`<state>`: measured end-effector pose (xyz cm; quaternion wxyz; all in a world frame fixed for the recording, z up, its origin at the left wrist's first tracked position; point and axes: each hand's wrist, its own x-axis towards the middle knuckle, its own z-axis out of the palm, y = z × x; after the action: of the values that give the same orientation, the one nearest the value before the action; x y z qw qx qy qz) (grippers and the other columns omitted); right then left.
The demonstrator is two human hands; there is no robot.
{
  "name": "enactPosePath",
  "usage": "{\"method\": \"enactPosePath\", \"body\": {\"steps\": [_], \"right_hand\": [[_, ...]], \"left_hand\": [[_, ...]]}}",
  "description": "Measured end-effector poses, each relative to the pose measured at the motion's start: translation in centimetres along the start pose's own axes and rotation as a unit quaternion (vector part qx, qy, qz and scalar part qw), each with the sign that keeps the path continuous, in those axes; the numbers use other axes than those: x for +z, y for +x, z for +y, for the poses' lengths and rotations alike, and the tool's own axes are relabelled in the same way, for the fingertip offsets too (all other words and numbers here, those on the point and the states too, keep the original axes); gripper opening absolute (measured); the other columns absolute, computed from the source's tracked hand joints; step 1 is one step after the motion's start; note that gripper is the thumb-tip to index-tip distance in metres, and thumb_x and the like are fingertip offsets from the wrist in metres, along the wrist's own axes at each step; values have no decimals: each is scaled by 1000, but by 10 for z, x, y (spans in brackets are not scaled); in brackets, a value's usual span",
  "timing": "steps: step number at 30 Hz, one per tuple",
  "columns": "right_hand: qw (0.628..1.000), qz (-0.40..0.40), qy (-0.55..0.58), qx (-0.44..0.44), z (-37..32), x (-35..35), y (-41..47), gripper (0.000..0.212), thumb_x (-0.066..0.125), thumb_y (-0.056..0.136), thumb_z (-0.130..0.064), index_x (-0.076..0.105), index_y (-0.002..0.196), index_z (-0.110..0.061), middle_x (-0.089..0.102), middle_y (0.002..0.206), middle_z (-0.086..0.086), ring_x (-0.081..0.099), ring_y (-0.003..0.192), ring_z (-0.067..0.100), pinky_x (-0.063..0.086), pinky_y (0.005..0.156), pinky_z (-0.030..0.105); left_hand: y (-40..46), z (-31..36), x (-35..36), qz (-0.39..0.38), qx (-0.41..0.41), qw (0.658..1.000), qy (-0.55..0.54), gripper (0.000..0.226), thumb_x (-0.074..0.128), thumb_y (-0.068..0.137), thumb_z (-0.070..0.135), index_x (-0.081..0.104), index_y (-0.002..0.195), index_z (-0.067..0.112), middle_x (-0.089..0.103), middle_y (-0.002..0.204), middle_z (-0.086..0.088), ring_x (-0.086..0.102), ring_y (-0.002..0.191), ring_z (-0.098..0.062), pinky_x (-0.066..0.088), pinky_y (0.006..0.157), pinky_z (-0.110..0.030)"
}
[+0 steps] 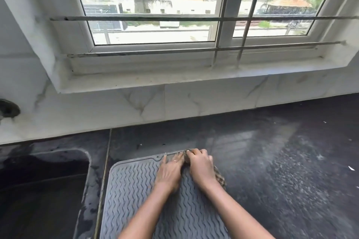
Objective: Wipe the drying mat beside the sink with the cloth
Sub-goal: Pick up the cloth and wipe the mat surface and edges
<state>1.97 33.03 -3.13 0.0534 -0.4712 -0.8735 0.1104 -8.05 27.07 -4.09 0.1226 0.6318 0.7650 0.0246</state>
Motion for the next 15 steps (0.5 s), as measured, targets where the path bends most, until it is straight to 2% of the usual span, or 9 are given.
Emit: {"method": "enactPosePath", "body": {"steps": [5,12,15], "right_hand": [[999,-26,-19,8,-6,-15,-10,29,35,93,-6,61,106,-11,55,124,6,42,116,31,36,93,43],[995,-89,-32,40,3,-21,-56,26,49,85,-1,61,107,-10,58,122,8,47,117,31,39,97,43],[989,-109,53,85,13,-31,-56,27,54,85,-6,66,106,-16,65,117,10,57,114,30,46,93,36]], "left_hand": [[0,4,1,8,-11,999,44,75,41,89,-1,6,152,15,10,161,0,12,147,-13,-1,121,-41],[4,8,3,4,-23,998,53,62,26,95,1,7,152,15,10,161,-1,14,147,-13,-2,119,-39],[1,12,0,20,-12,998,56,60,27,95,1,9,152,13,13,160,-3,17,146,-15,-3,119,-41]]}}
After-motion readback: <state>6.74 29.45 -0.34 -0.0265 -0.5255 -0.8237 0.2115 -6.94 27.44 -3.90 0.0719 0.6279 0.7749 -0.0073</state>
